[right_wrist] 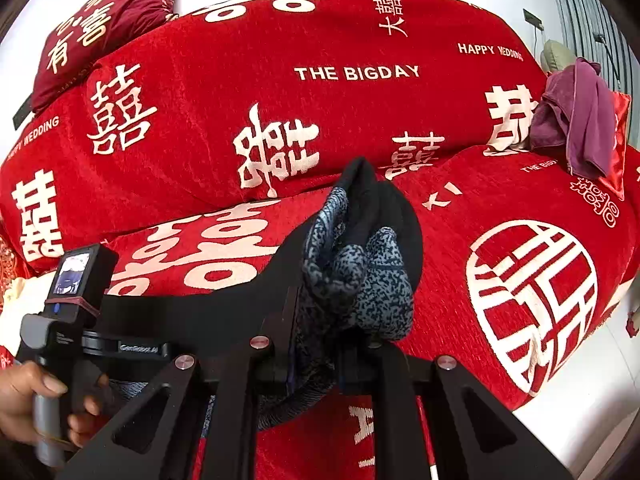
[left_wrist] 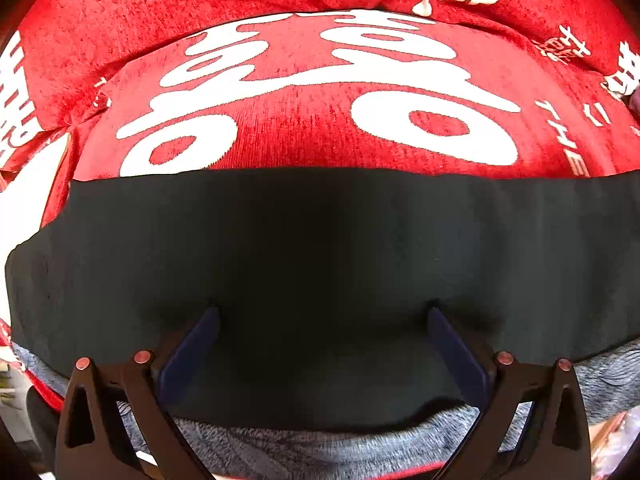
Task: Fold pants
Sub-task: 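Lift the grey patterned leg end of the pants with the right gripper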
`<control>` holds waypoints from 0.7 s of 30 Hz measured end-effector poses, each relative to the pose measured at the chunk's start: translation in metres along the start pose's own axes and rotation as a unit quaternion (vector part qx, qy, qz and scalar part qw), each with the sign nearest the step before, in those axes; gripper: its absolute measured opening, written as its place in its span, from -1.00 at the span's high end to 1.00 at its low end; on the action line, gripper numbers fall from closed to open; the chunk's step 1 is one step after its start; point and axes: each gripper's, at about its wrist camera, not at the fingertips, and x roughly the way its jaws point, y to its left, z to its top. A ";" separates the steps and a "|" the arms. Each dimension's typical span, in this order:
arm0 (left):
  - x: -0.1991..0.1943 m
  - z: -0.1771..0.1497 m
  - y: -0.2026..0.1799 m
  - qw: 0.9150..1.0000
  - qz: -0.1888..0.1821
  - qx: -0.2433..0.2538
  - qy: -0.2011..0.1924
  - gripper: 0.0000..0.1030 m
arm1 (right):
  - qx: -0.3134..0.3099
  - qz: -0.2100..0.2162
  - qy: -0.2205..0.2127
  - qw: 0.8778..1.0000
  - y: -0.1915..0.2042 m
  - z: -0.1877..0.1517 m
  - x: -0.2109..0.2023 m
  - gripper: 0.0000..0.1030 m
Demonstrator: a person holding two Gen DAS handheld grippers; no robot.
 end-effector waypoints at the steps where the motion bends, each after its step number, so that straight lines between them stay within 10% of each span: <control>1: -0.004 0.000 0.006 1.000 -0.022 -0.011 0.001 -1.00 | -0.005 -0.003 -0.002 1.000 0.002 0.000 -0.003 0.71; 13: 0.017 0.042 -0.003 0.999 -0.001 -0.017 0.039 -1.00 | -0.035 -0.016 0.001 0.999 0.026 0.003 -0.012 0.71; 21: 0.010 0.004 -0.024 0.999 0.018 0.018 0.042 -1.00 | -0.017 -0.021 0.011 1.000 0.019 -0.002 -0.010 0.71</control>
